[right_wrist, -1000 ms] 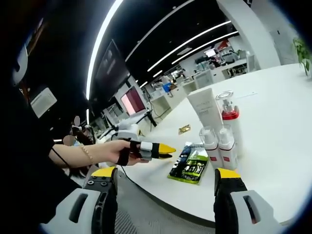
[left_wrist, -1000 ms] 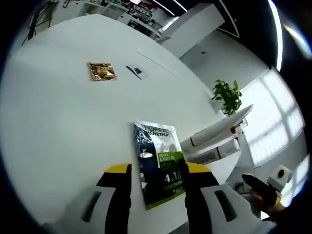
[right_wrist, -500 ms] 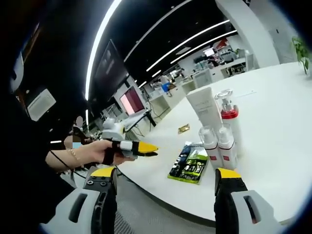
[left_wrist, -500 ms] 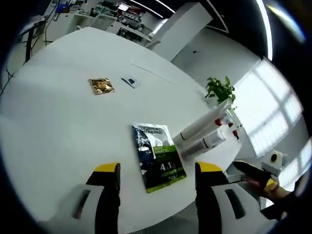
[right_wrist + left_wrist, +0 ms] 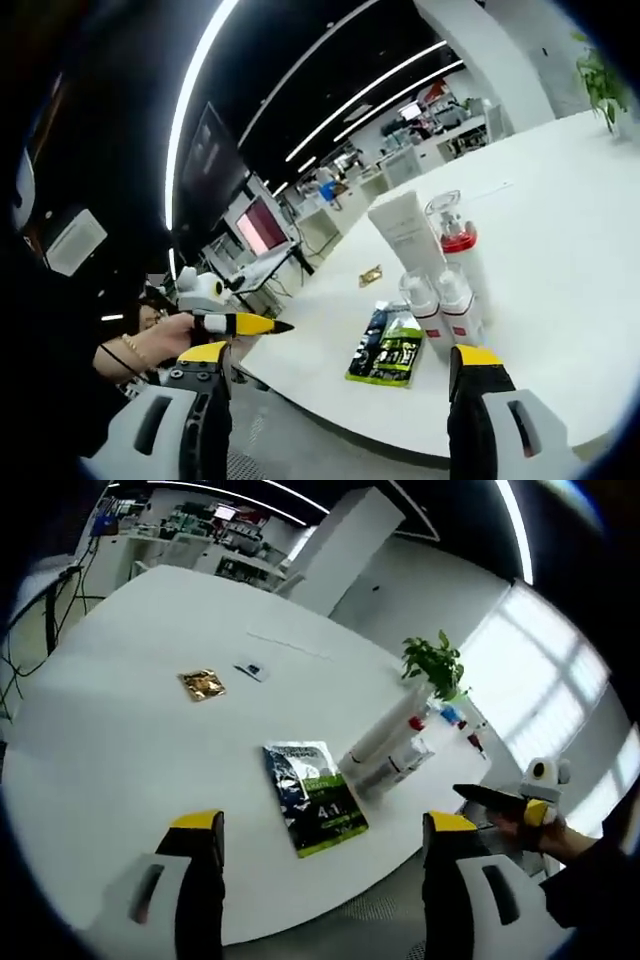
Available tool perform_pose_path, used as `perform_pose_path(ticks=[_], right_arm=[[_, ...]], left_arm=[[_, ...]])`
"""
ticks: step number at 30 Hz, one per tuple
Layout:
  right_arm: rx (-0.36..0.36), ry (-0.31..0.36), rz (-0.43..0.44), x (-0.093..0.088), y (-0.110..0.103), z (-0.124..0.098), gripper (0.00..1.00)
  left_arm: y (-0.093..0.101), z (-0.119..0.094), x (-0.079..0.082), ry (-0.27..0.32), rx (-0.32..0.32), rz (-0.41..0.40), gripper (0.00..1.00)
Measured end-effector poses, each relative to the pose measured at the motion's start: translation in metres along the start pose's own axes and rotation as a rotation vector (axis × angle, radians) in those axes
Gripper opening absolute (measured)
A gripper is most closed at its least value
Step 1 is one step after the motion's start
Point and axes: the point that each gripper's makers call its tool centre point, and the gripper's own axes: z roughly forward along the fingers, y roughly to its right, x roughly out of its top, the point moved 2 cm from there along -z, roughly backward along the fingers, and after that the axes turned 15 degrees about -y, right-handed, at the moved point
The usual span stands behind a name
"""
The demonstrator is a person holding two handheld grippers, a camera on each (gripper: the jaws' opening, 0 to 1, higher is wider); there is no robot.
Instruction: Arrange the skincare products in the storage area until every visible bottle or jar stands upright without overlapping.
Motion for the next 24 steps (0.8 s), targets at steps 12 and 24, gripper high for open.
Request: perform_pose_path(ticks=[12, 24], right_arm=[[-0.018, -0.034, -0.063, 0.005, -0.001, 0.003, 0.99], [-0.080, -0.008, -0.125, 0.015, 0.029, -0.012, 0.99]], left_arm=[[0.004, -0.028, -0.007, 0.079, 0.013, 0.043, 0.90], [-0.001, -0.035, -0.013, 0.085, 0.043, 0.044, 0.99]])
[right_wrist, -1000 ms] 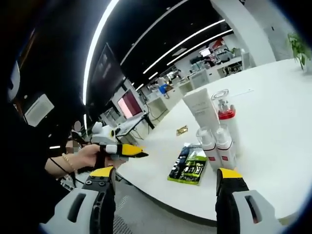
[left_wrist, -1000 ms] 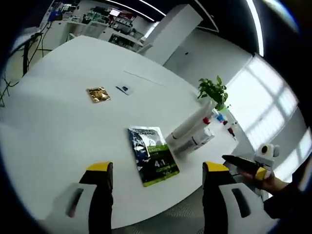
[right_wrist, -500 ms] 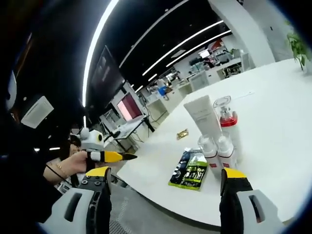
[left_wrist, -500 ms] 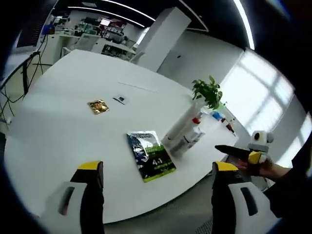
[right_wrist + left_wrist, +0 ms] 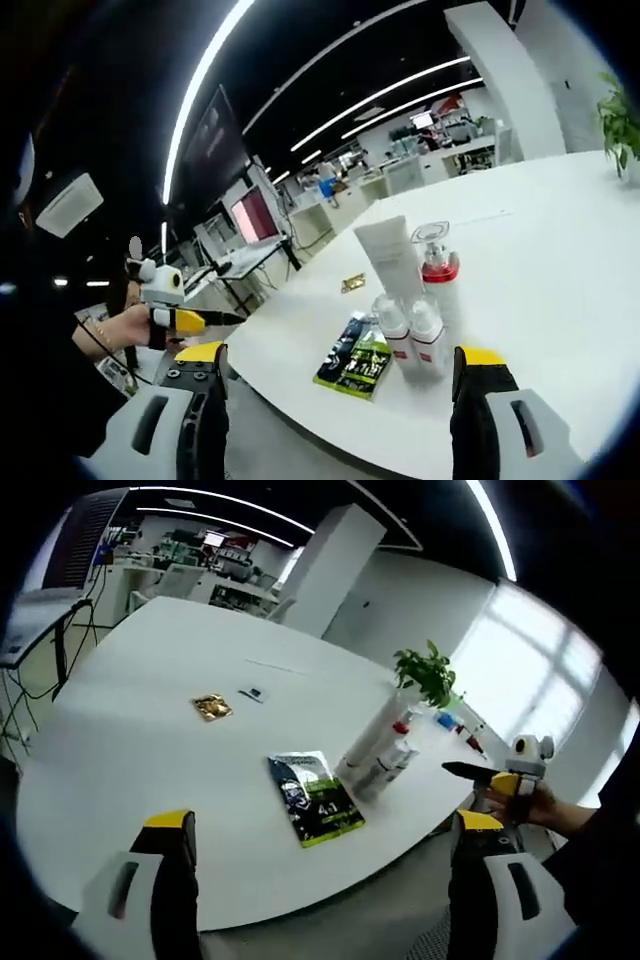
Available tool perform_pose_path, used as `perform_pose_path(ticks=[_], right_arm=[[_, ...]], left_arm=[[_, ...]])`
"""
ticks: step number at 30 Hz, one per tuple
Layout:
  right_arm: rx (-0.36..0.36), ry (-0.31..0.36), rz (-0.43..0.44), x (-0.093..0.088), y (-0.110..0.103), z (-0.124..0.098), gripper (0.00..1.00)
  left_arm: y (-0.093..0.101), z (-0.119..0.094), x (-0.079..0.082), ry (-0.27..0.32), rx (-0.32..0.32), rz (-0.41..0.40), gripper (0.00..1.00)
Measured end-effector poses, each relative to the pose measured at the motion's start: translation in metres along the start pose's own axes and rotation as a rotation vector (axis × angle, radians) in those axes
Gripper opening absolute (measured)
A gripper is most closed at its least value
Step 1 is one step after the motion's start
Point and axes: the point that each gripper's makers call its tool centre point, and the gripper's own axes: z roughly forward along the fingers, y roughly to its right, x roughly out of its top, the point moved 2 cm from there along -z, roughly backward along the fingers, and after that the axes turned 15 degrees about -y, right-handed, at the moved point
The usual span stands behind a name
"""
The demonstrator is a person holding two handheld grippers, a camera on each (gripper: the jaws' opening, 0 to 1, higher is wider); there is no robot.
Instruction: Arrange the skincare products in the storage area until every visible bottle or jar stands upright without overlapping.
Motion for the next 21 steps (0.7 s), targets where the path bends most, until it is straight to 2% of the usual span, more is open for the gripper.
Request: perform_pose_path(ticks=[3, 5, 9, 13, 17, 21], right_arm=[[0.009, 0.029, 0.017, 0.002, 0.001, -0.002, 0.99], [-0.015, 0.024, -0.008, 0.001, 0.001, -0.001, 0.99], [-0.017, -0.002, -0.037, -0.007, 0.000, 0.001, 0.99], [-0.011, 0.014, 0.027, -0.008, 0.008, -0.003, 0.97], [-0.011, 0.014, 0.039, -0.008, 0.006, -0.003, 0.95], [-0.051, 0.020, -0.020, -0.006, 0.006, -0.004, 0.90]], left_arm=[[-0.001, -0.001, 0.003, 0.013, 0.009, -0.006, 0.99], [-0.001, -0.001, 0.003, 0.008, 0.012, -0.008, 0.99], [-0.003, 0.004, 0.001, -0.021, 0.026, -0.004, 0.99], [-0.009, 0.007, 0.006, -0.010, 0.038, -0.024, 0.96], [-0.011, 0.010, 0.013, -0.013, 0.039, -0.032, 0.95], [-0.007, 0.012, 0.017, -0.019, 0.048, -0.047, 0.94]])
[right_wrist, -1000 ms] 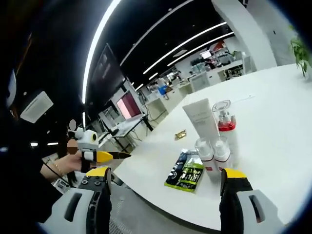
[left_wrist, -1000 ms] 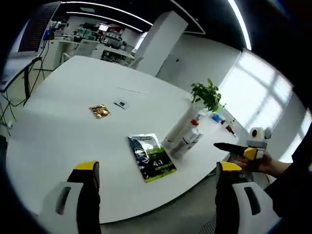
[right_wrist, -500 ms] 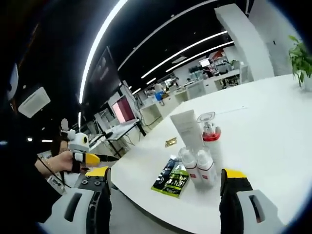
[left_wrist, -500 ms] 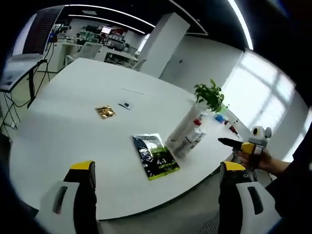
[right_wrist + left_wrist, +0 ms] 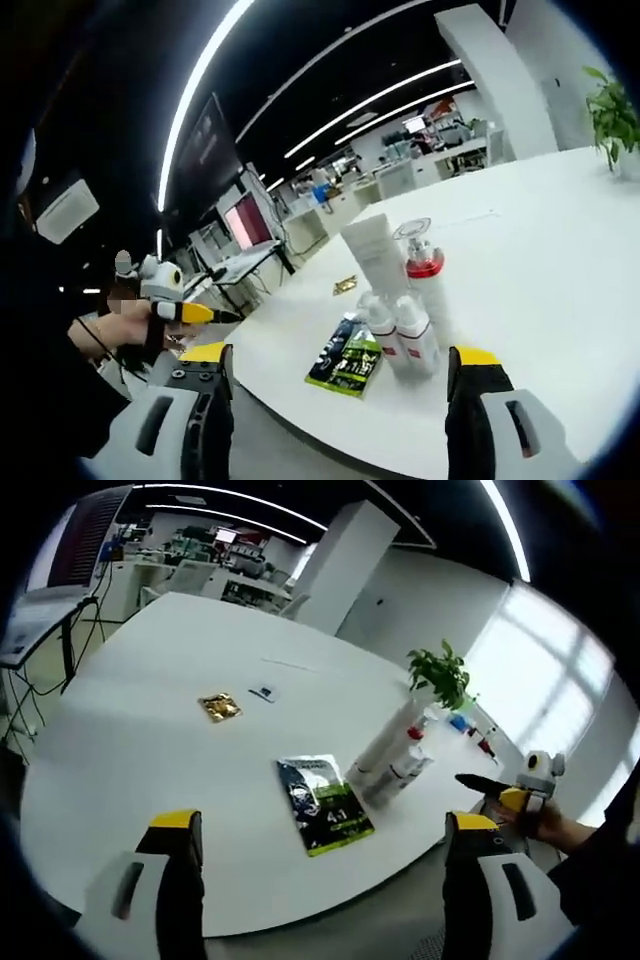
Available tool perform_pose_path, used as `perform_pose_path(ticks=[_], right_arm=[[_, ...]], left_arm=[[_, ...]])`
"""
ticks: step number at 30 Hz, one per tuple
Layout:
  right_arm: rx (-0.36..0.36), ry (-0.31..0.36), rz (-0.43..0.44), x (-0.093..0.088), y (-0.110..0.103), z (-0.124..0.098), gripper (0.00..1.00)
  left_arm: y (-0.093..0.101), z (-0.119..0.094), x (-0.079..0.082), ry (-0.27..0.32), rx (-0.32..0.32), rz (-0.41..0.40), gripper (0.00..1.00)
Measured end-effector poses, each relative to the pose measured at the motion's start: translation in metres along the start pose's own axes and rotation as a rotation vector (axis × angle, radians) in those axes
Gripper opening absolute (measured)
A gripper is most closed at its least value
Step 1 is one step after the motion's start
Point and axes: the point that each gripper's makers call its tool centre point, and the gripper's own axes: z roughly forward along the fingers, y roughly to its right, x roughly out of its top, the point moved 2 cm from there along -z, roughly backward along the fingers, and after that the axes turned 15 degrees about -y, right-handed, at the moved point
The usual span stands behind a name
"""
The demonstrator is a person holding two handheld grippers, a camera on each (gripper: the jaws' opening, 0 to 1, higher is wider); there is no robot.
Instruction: Arrange the skincare products in the storage area until every visible bottle or jar stands upright without overlapping.
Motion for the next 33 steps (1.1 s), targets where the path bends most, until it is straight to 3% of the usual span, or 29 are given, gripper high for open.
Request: perform_pose_path(ticks=[5, 13, 18, 27, 33], right_arm=[[0.003, -0.029, -0.024, -0.004, 0.002, 0.004, 0.90], [0.008, -0.045, -0.039, -0.008, 0.004, 0.006, 0.89], [0.014, -0.048, -0.026, -0.009, 0.004, 0.006, 0.88], [0.028, -0.056, -0.008, -0.011, 0.005, 0.008, 0.88], [0.032, -0.062, 0.011, -0.012, 0.005, 0.007, 0.88]], left_arm=[[-0.005, 0.008, 0.000, -0.051, 0.034, -0.011, 0.96], [-0.008, 0.020, 0.015, -0.049, 0.053, -0.021, 0.93], [-0.012, 0.028, 0.030, -0.010, 0.065, -0.044, 0.94], [-0.022, 0.050, 0.041, -0.052, 0.116, -0.046, 0.89], [-0.032, 0.061, 0.052, -0.060, 0.163, -0.094, 0.81]])
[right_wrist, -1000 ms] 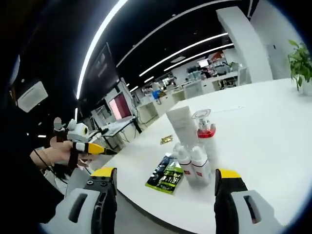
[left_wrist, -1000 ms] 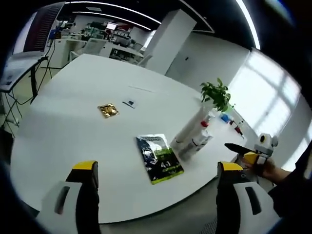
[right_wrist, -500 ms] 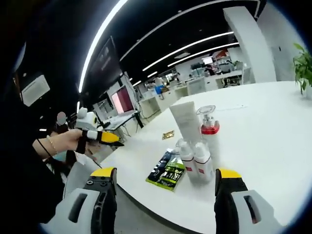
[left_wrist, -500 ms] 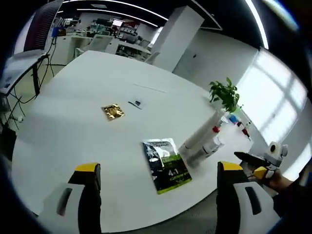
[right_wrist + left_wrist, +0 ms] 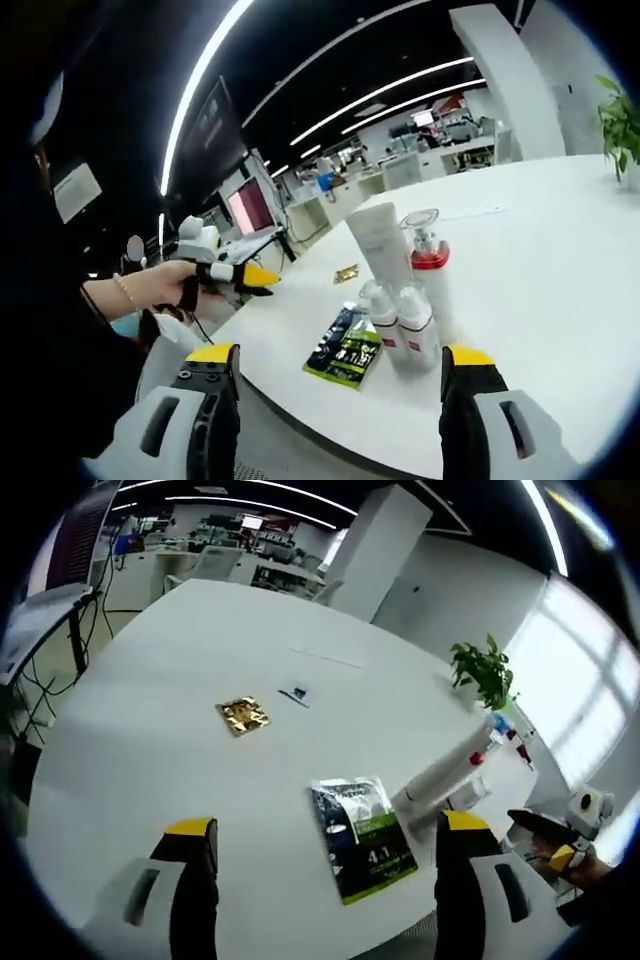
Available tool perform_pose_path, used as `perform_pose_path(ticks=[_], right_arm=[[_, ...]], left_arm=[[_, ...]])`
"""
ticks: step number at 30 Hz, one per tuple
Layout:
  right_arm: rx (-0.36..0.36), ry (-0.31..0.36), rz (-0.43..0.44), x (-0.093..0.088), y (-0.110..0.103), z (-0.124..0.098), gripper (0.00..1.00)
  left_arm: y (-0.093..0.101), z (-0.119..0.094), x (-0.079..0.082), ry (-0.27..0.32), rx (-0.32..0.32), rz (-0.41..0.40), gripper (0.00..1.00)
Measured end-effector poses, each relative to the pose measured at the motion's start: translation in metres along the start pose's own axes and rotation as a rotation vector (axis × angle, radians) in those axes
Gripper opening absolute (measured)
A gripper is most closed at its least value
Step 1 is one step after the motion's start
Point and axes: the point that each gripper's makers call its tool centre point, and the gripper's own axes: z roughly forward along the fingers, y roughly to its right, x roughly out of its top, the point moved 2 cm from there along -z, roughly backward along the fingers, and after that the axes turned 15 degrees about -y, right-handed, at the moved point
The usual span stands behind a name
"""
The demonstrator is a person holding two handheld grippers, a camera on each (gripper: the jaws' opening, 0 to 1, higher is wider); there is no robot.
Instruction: Arrange the skincare products in the storage area until every visible bottle or jar stands upright without overlapping.
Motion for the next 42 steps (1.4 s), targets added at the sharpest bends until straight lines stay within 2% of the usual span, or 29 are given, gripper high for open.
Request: perform_pose_path(ticks=[7, 13, 17, 21, 25, 29, 33, 35, 37, 38, 42], right_arm=[[-0.004, -0.009, 0.013, 0.000, -0.002, 0.000, 0.88], [-0.006, -0.019, 0.030, -0.002, -0.001, 0.000, 0.87], [-0.004, -0.027, 0.036, -0.003, -0.001, 0.000, 0.87], [-0.002, -0.040, 0.042, -0.004, -0.001, 0.001, 0.87], [-0.004, -0.047, 0.050, -0.005, -0.001, 0.001, 0.87], [-0.006, -0.053, 0.056, -0.005, 0.000, 0.002, 0.87], [-0.009, -0.057, 0.062, -0.006, 0.001, 0.002, 0.86], [-0.011, -0.059, 0.065, -0.006, 0.002, 0.002, 0.86], [-0.015, -0.058, 0.067, -0.006, 0.002, 0.002, 0.86], [-0.018, -0.059, 0.067, -0.006, 0.003, 0.002, 0.86], [-0.023, -0.058, 0.072, -0.006, 0.004, 0.002, 0.86]], left_arm=[[-0.005, 0.019, 0.012, -0.033, 0.053, -0.044, 0.81], [-0.022, 0.036, 0.024, -0.043, 0.123, -0.074, 0.84], [-0.031, 0.047, 0.033, -0.053, 0.147, -0.075, 0.82], [-0.027, 0.051, 0.033, -0.055, 0.166, -0.092, 0.80], [-0.029, 0.059, 0.042, -0.052, 0.171, -0.130, 0.79], [-0.032, 0.068, 0.050, -0.056, 0.188, -0.137, 0.75], [-0.035, 0.073, 0.050, -0.070, 0.213, -0.135, 0.73], [-0.038, 0.073, 0.046, -0.126, 0.248, -0.105, 0.71], [-0.034, 0.075, 0.051, -0.105, 0.255, -0.096, 0.69], [-0.038, 0.080, 0.058, -0.102, 0.257, -0.106, 0.68], [-0.042, 0.090, 0.066, -0.112, 0.271, -0.098, 0.68]])
